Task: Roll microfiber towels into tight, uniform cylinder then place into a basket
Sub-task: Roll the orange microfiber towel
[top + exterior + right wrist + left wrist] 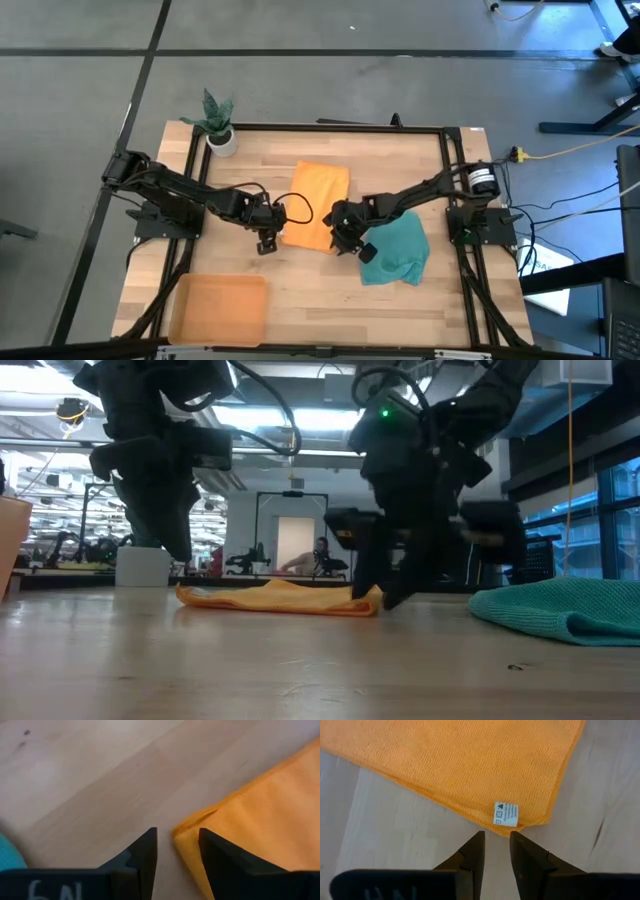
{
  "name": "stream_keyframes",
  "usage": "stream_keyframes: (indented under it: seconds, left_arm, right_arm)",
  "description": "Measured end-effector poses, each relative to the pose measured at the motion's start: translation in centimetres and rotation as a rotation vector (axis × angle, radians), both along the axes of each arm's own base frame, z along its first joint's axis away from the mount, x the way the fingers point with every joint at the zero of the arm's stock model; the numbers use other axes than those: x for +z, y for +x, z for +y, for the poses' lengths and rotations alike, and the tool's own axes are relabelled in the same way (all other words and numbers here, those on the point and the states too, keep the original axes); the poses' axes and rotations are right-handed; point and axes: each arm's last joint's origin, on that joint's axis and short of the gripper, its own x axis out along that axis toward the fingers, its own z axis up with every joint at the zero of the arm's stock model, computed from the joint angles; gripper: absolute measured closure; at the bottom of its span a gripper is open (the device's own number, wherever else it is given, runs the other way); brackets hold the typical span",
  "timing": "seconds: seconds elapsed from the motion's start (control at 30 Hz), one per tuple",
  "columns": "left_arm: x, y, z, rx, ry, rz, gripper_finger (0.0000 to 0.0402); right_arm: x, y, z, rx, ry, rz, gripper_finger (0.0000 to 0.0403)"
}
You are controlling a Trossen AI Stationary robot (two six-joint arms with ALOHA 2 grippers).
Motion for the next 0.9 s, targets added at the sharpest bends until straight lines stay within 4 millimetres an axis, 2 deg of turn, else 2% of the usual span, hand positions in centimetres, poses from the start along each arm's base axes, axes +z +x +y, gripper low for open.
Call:
stream_keyframes:
  seconds: [0.2,0.33,0.47,0.7,0.9]
  left_arm:
    - [0.0,0.0,0.0,-0.006,0.001,-0.001,0.0319]
    - [0.0,0.0,0.0,-0.006,0.001,-0.002,0.0319]
    - [0.0,0.0,0.0,-0.007,0.001,-0.002,0.0319]
    - [0.0,0.0,0.0,-0.027,0.009,0.000,0.0319]
    - [0.2,0.4,-0.1,-0.107,0.034,-0.032,0.0319]
  right_arm:
    - [-1.3,0.5,0.4,-0.041,-0.072,-0.006,0.0256]
    - [-1.4,0.5,0.4,-0.044,-0.074,-0.004,0.0263]
    - [-1.5,0.5,0.4,-0.074,-0.060,0.013,0.0294]
    - [-1.6,0.5,0.3,-0.188,-0.002,0.060,0.0390]
    - [-1.5,0.6,0.3,-0.290,0.064,0.100,0.0394]
